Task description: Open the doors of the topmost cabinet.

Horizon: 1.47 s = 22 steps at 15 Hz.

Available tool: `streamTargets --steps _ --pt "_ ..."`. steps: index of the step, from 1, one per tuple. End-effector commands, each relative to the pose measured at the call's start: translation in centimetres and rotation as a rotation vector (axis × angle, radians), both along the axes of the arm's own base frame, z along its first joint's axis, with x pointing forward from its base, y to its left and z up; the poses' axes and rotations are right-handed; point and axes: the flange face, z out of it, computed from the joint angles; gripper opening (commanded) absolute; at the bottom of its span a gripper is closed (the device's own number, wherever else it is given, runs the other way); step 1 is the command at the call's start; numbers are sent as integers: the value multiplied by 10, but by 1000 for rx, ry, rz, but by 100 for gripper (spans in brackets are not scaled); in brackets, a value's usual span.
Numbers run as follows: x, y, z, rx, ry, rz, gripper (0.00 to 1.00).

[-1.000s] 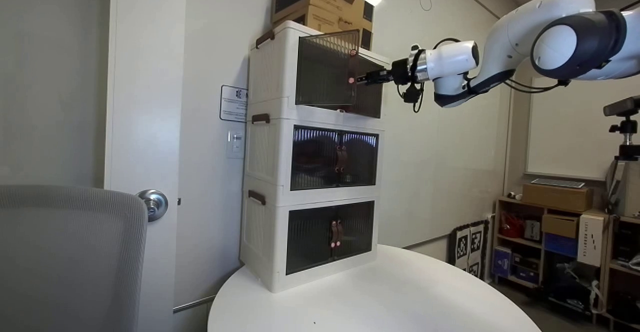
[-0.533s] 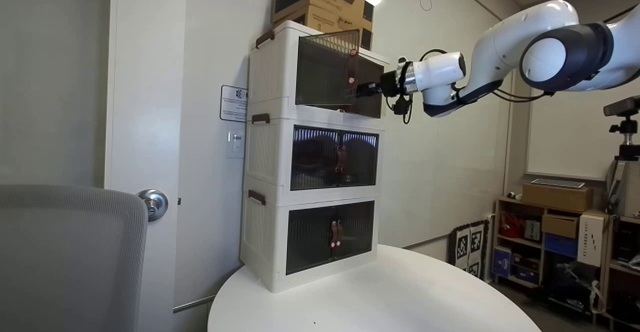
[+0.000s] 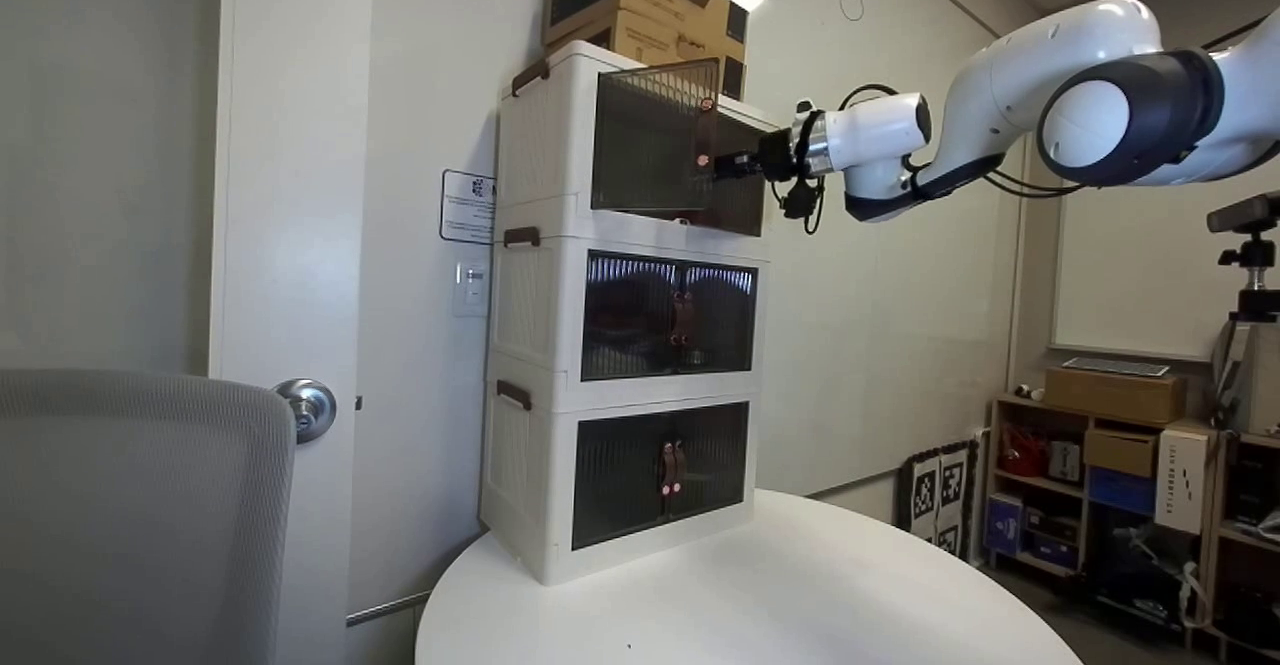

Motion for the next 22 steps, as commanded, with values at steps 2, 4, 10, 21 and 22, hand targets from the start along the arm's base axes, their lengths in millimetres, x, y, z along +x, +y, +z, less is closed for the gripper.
streamTargets --steps 2,4,10,21,22 --pt "-1 6 24 -13 -52 -15 100" --pt "-5 13 20 24 -28 37 100" --pt "-20 25 8 141 81 173 100" --pt "-67 -51 62 162 85 112 100" --pt "-70 -50 67 165 82 99 100"
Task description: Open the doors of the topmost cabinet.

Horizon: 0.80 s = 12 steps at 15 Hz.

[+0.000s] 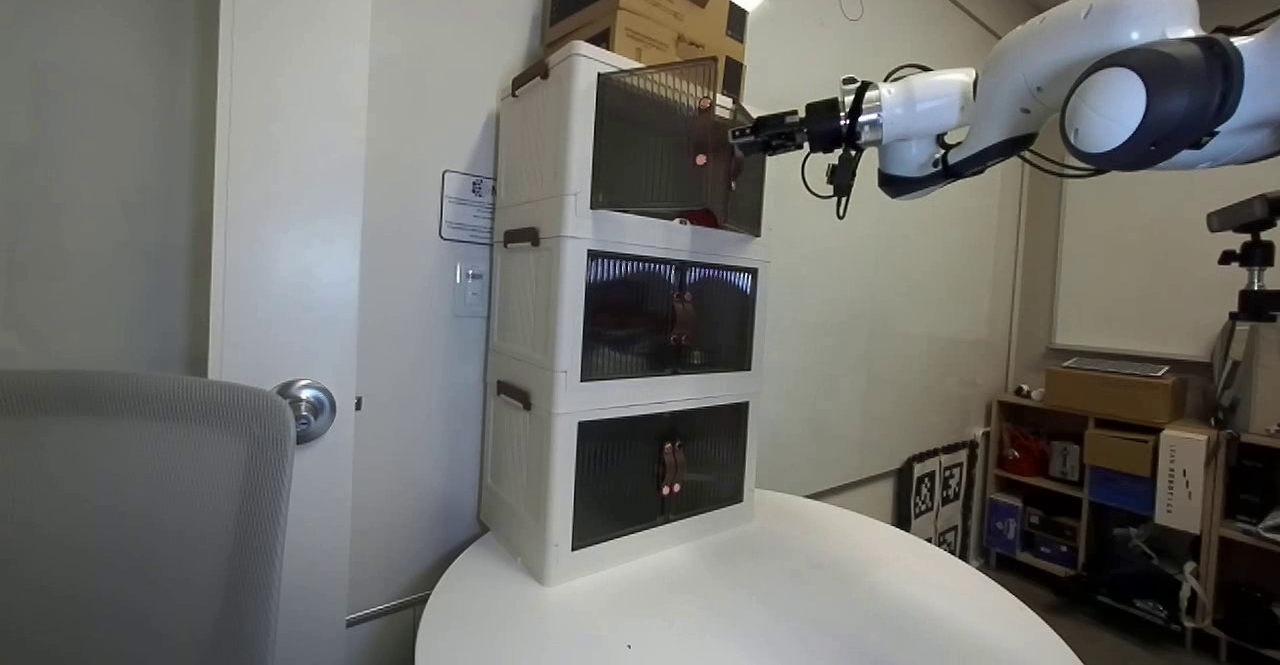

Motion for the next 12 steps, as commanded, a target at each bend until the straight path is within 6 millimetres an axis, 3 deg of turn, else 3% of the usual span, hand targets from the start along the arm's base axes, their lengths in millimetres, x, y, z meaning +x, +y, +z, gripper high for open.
streamTargets --steps 1,4,6,8,12 --pt "-25 -12 30 37 5 -16 100" --pt "-48 -35 54 63 -11 -66 100" --pt "-59 -52 64 57 14 -201 100" --pt "-67 -51 69 24 35 -288 100" --pt "-72 -25 84 -17 25 -491 100"
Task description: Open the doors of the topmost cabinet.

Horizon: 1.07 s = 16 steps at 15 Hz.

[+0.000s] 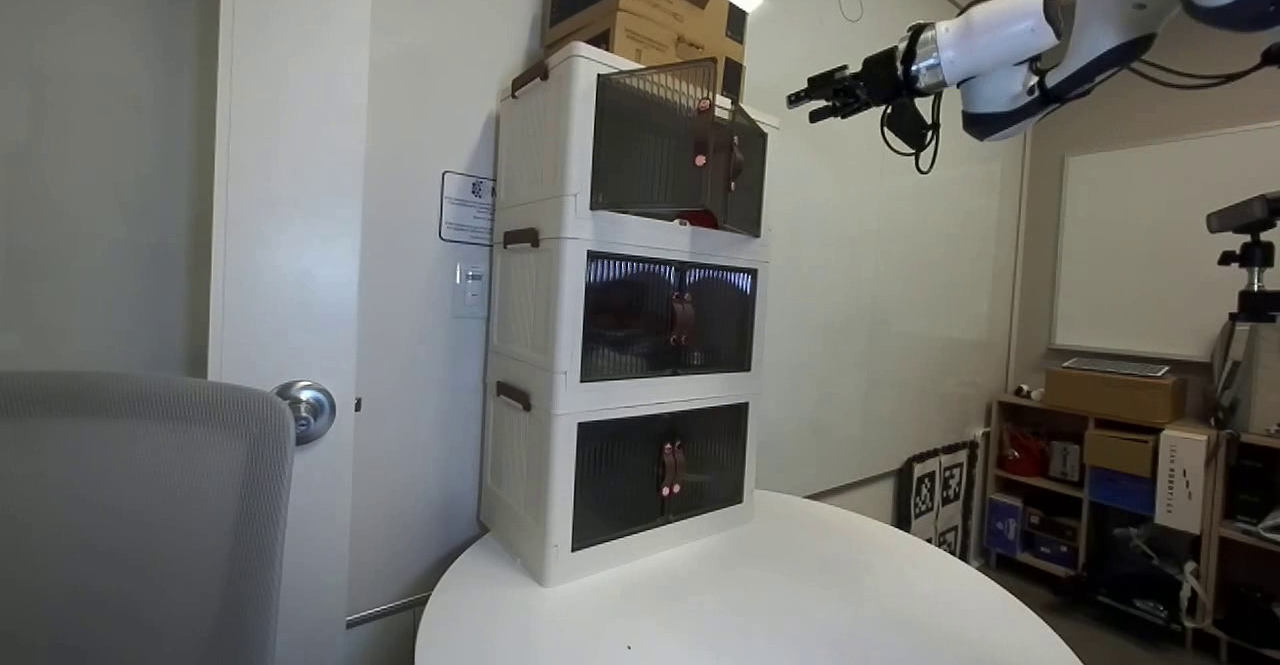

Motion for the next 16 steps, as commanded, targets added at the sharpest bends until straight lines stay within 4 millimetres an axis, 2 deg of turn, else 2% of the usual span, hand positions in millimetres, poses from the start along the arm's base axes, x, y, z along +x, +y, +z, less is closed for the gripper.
streamTargets --steps 1,3,5,9,12,14,16 --pt "-18 39 13 -30 4 -181 100" --pt "-18 62 13 -68 -14 -265 100" --pt "-20 88 -1 -117 -21 -302 100" --pt "-17 110 -25 -149 -40 -336 100" --pt "-2 128 -31 -158 -53 -334 100" --pt "9 152 -29 -142 -71 -309 100" --pt "20 166 -32 -154 -86 -316 100"
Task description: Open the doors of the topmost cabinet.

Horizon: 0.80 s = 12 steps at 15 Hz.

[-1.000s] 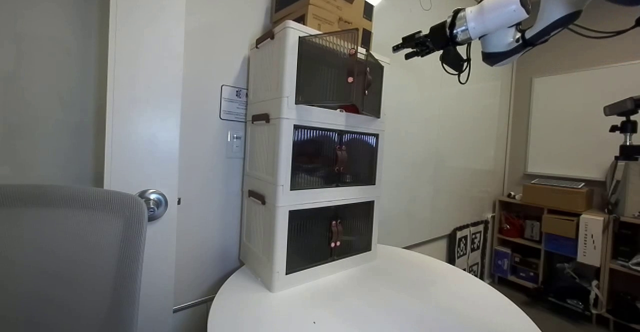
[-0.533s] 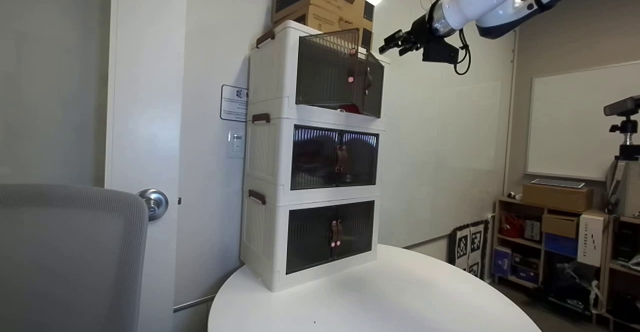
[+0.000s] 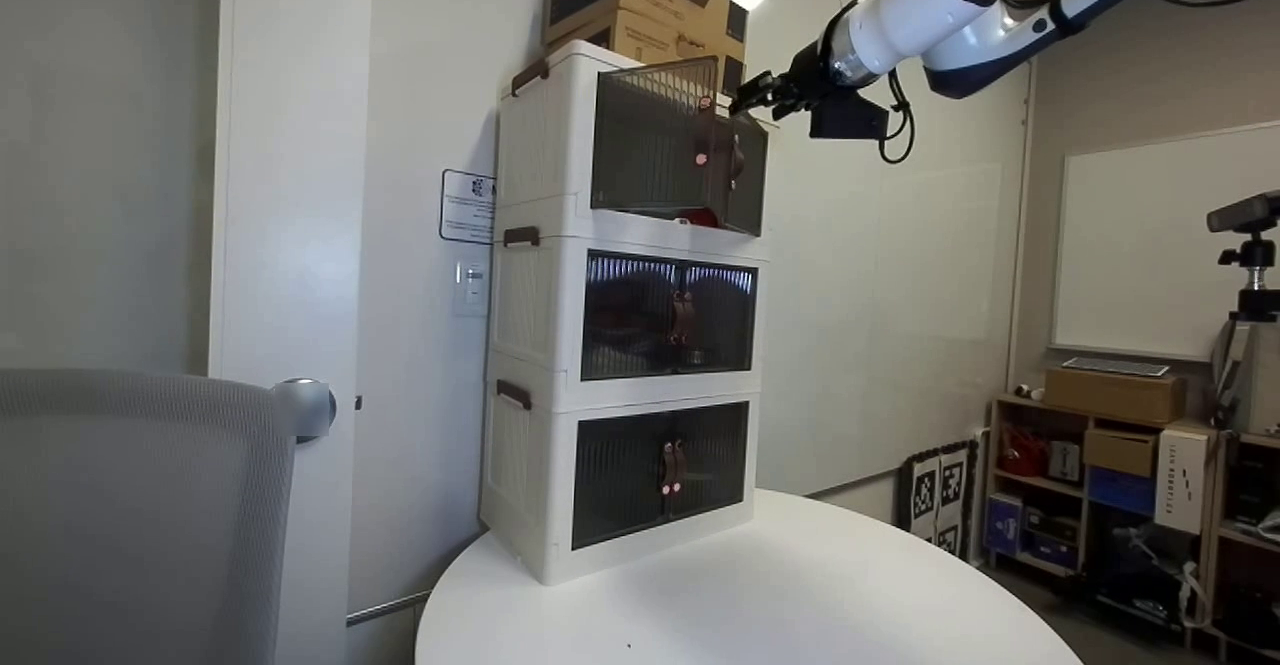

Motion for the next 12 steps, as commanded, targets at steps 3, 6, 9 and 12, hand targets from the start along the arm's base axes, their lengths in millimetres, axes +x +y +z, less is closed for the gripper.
streamTargets --steps 3,6,9,12 --pt "37 32 -11 -87 -55 -120 100" --pt "60 59 -3 -167 -65 -229 100" --pt "75 79 12 -246 -70 -352 100" --pt "75 81 30 -302 -69 -482 100"
